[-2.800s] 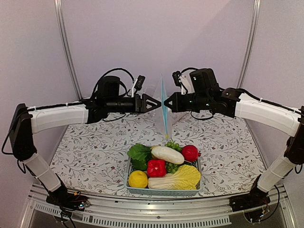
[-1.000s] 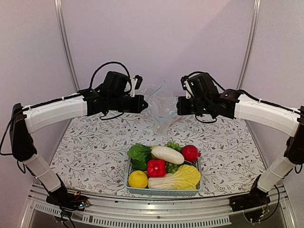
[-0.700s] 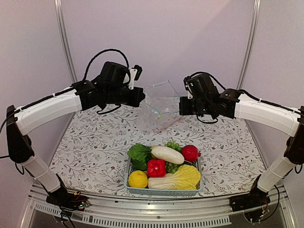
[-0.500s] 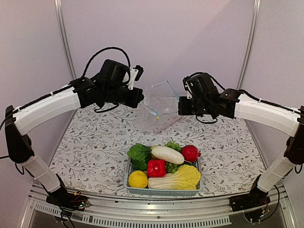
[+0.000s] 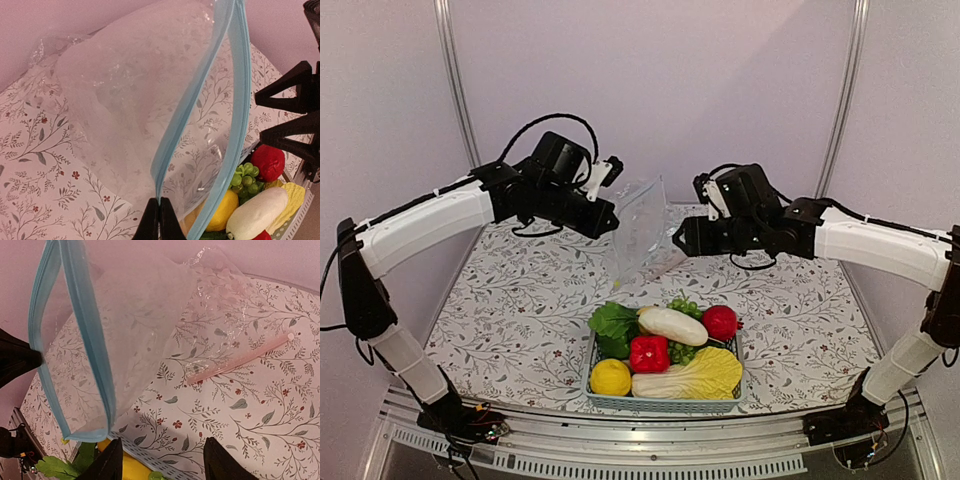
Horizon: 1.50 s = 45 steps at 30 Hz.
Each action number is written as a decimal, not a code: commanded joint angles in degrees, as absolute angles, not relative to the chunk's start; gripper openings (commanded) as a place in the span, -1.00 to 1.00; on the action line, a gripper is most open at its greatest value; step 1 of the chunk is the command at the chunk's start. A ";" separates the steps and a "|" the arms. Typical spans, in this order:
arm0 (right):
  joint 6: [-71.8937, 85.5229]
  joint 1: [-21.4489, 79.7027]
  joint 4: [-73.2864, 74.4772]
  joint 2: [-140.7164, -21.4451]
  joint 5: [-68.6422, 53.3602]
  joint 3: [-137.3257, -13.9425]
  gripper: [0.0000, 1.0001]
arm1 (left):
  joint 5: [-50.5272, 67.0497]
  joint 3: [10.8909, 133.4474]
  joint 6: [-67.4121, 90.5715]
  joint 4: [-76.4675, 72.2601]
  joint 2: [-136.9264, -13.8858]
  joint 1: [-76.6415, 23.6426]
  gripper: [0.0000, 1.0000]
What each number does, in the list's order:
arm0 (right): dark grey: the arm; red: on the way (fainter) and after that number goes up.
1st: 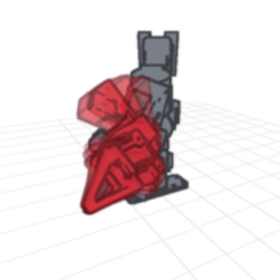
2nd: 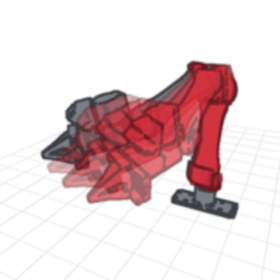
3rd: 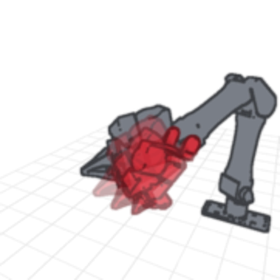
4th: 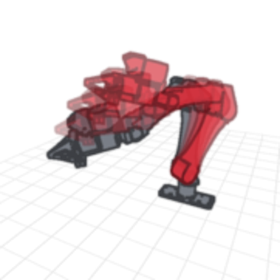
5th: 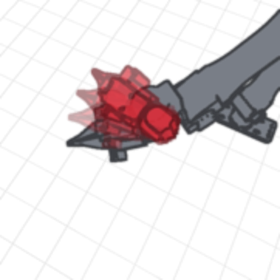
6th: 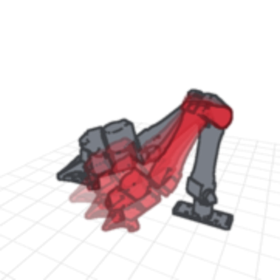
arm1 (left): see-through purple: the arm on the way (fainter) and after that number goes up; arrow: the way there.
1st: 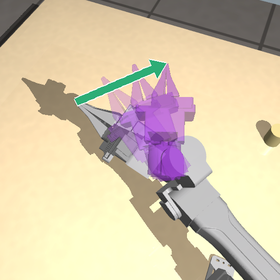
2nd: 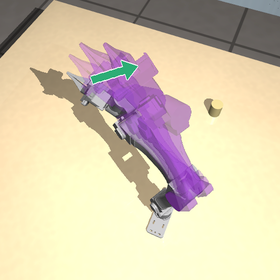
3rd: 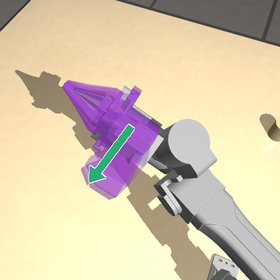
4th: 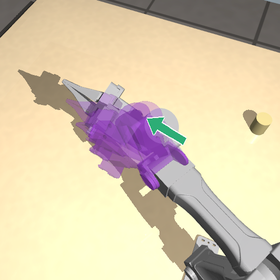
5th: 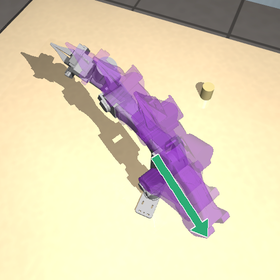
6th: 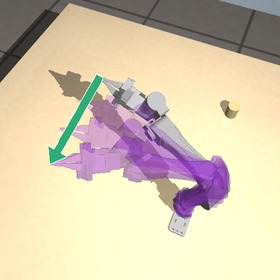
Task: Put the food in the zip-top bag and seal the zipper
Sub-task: Pass from the right arm to the left, then pick up the fake vegetable from the bin.
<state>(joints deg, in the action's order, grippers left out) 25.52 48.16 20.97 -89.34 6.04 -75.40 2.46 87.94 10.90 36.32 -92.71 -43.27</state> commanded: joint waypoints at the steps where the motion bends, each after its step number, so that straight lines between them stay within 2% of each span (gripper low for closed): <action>1: 20.51 48.53 21.76 -82.20 0.83 -71.28 0.29 | 8.61 87.61 9.84 36.04 -93.53 -40.86 -1.00; 5: 16.26 49.26 24.52 -75.00 -7.83 -66.54 0.52 | 14.37 86.68 9.60 34.88 -92.48 -39.44 -1.00; 8: 13.44 52.07 29.72 -70.64 -8.25 -65.09 0.58 | 18.12 86.31 8.65 35.25 -92.23 -38.54 -1.00; 13: 13.37 56.71 37.57 -70.32 -5.20 -64.90 0.56 | 19.86 83.76 8.63 33.18 -91.51 -37.31 -1.00; 19: 14.62 61.51 38.86 -75.26 -3.36 -64.88 0.47 | 22.61 80.89 10.16 29.98 -89.39 -35.40 -1.00; 34: 14.18 62.64 38.36 -83.63 -1.00 -64.44 0.43 | 23.64 79.28 9.67 29.09 -88.07 -34.63 -1.00; 39: 13.58 62.66 38.07 -85.05 -0.45 -64.43 0.33 | 23.94 79.19 9.73 29.09 -87.97 -34.54 -1.00; 45: 12.75 62.64 37.97 -86.28 -0.35 -64.71 0.32 | 24.25 79.24 9.76 29.01 -87.98 -34.54 -1.00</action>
<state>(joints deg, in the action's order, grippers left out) 13.85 62.26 38.11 -85.19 -1.54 -65.08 23.55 79.96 9.82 29.61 -89.14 -35.29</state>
